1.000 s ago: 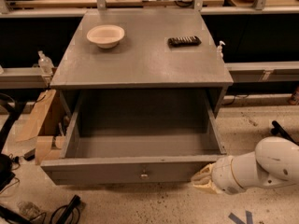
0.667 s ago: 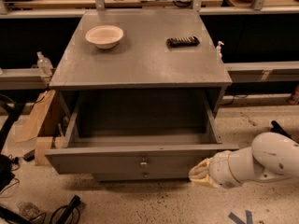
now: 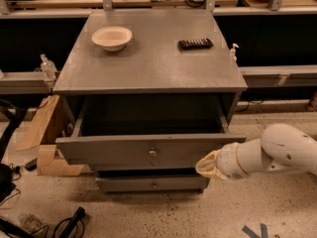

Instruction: Close top drawer

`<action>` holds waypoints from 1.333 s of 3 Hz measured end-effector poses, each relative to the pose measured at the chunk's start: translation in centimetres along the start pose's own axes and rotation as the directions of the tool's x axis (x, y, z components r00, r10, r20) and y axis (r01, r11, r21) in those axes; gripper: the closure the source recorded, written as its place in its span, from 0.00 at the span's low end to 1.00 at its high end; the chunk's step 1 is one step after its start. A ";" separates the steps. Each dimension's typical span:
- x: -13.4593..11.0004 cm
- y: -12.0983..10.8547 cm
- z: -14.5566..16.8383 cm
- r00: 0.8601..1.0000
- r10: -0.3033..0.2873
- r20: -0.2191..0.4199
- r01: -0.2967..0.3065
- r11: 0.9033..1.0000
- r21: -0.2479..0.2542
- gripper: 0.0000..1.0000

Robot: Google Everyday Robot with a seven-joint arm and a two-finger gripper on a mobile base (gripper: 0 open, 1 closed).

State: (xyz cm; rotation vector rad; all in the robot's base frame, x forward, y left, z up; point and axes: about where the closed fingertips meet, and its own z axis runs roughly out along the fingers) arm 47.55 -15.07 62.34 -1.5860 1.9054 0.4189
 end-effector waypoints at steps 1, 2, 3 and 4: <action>-2.2 -5.7 0.8 0.996 -0.087 0.008 0.086 0.995 0.040 1.00; -2.5 -7.6 1.2 0.994 -0.107 0.007 0.107 0.993 0.050 1.00; -3.2 -13.9 3.2 0.990 -0.139 0.007 0.138 0.988 0.073 1.00; -3.2 -13.9 3.2 0.990 -0.139 0.007 0.138 0.988 0.073 1.00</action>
Offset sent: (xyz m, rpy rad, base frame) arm 0.1801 0.0133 0.0268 -0.0491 -0.1933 0.0784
